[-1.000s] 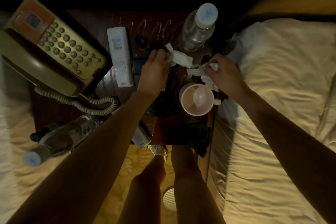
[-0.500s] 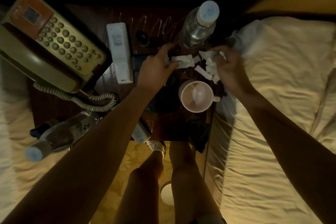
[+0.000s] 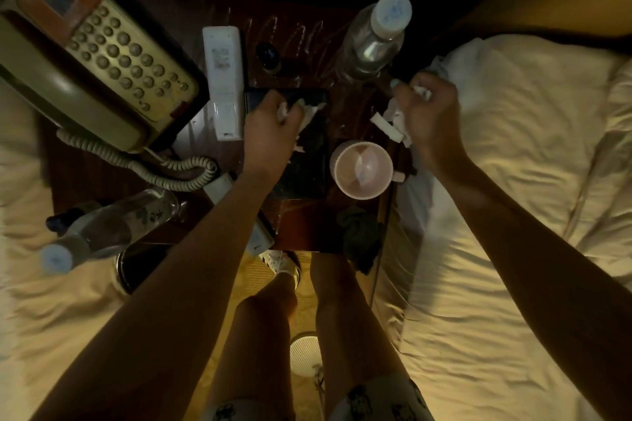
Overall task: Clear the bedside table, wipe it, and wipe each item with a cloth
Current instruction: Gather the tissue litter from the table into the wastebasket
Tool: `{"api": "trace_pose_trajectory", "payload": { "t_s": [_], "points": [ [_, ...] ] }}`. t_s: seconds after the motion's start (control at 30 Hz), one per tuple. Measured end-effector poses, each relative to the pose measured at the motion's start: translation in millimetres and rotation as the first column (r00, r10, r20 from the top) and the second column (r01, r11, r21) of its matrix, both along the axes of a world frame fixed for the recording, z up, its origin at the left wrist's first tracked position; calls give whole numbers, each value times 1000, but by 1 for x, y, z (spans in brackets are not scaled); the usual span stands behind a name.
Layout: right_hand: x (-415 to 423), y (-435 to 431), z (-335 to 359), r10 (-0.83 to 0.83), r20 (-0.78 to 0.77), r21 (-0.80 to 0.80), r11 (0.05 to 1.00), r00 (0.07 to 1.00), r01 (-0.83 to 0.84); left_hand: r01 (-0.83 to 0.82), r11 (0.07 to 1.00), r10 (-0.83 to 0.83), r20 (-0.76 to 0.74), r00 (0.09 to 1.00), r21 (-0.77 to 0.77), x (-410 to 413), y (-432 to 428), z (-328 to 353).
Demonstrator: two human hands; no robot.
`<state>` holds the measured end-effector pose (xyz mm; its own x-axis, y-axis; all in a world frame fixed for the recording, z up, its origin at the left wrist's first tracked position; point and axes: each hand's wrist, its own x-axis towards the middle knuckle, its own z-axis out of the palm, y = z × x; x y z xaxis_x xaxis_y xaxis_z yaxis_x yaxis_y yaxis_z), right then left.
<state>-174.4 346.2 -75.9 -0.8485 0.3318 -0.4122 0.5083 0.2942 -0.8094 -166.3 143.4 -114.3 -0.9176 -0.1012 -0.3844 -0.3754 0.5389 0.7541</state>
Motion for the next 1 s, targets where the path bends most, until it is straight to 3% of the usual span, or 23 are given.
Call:
{"api": "trace_pose_trajectory", "payload": {
  "t_s": [0.2,0.3,0.47,0.7,0.8,1.0],
  "points": [
    [6,-15,23,35,-70,-44,998,997,-39,-274,943,270,44,962,191,25,-16,18],
    [13,-30,40,79,-146,-22,996,986,-83,-298,923,303,19,953,244,39,-23,29],
    [52,-73,63,290,-186,25,957,939,-290,-250,933,265,-23,964,259,87,-39,47],
    [152,-165,55,543,-45,-5,839,838,-544,-259,919,277,-18,961,297,197,-107,67],
    [197,-200,42,557,52,-76,829,829,-553,-370,906,381,-17,924,205,253,-151,68],
    [252,-275,12,638,175,-135,770,750,-623,-601,789,605,9,796,129,347,-237,58]
  ]
}}
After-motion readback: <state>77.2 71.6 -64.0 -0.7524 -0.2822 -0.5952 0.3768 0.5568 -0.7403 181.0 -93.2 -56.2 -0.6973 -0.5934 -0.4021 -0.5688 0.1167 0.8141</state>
